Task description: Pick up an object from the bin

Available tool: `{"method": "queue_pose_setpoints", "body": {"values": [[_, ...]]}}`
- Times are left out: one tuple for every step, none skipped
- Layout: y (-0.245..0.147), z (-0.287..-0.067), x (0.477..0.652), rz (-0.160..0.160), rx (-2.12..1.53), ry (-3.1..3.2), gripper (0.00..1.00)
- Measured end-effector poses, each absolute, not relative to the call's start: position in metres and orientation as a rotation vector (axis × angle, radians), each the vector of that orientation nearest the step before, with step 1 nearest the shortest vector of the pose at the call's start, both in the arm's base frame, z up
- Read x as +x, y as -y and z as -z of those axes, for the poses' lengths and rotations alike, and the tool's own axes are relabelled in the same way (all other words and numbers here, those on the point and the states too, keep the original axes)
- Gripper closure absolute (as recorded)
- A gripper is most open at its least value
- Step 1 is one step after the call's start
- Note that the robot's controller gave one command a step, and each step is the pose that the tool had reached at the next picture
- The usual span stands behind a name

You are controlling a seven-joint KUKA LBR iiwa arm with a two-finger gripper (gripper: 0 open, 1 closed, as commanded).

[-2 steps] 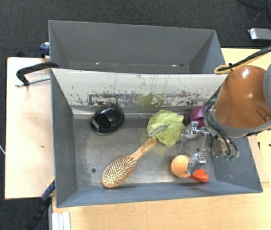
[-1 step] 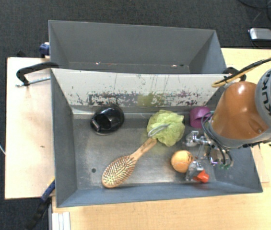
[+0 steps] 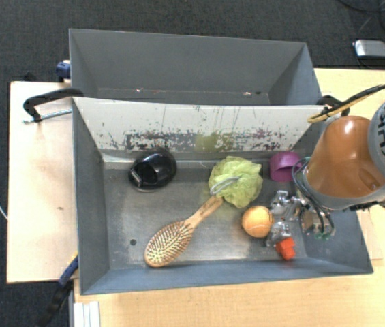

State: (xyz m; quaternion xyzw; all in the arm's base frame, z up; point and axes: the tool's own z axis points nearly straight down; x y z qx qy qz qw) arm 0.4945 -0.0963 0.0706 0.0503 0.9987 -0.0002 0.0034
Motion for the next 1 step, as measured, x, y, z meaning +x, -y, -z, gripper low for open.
{"method": "queue_pose_setpoints", "body": {"values": [[0.0958,-0.0707,0.4945,0.002,0.167,-3.13,1.0]]}}
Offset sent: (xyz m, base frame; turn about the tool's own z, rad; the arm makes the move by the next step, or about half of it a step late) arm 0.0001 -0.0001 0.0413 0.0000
